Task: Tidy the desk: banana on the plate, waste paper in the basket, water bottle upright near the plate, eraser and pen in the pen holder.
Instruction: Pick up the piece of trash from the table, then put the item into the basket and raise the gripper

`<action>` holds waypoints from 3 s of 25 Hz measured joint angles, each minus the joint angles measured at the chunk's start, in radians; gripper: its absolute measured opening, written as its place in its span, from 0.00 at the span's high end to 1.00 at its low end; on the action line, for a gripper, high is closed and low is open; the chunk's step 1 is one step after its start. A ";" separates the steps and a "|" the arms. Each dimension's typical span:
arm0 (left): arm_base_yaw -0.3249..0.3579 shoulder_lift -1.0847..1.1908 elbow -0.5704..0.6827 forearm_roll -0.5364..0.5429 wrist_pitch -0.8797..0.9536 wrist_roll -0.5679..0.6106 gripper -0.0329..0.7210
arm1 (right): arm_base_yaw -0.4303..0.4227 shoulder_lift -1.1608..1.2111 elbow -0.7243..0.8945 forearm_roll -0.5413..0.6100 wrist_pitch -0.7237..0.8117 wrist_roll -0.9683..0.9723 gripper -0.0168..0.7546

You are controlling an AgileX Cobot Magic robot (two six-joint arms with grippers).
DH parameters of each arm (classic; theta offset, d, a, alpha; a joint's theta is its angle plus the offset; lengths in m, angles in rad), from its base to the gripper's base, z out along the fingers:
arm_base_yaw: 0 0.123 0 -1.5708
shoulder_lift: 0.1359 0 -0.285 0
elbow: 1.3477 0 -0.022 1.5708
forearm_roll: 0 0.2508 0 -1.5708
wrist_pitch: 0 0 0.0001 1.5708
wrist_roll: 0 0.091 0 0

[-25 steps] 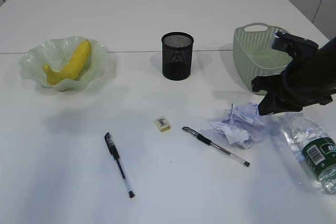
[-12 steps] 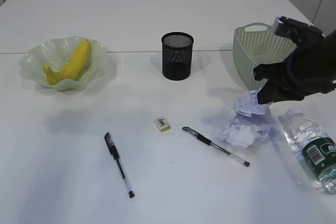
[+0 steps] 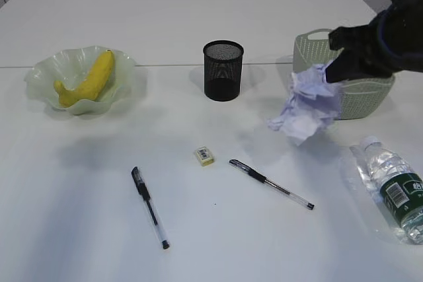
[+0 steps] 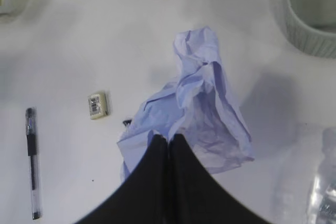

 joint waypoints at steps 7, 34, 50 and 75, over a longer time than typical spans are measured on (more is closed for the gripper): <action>0.000 0.000 0.000 0.002 0.002 0.000 0.34 | 0.000 -0.002 -0.103 0.000 0.001 -0.009 1.00; 0.000 0.000 0.000 0.008 0.004 0.000 0.36 | -0.025 0.070 -0.143 -0.227 -0.350 -0.018 1.00; 0.000 0.000 0.000 0.018 0.004 0.000 0.37 | -0.043 0.125 -0.144 -0.336 -0.503 -0.020 1.00; 0.000 0.000 0.000 0.022 0.024 0.000 0.37 | -0.080 0.241 -0.146 -0.342 -0.639 -0.020 0.89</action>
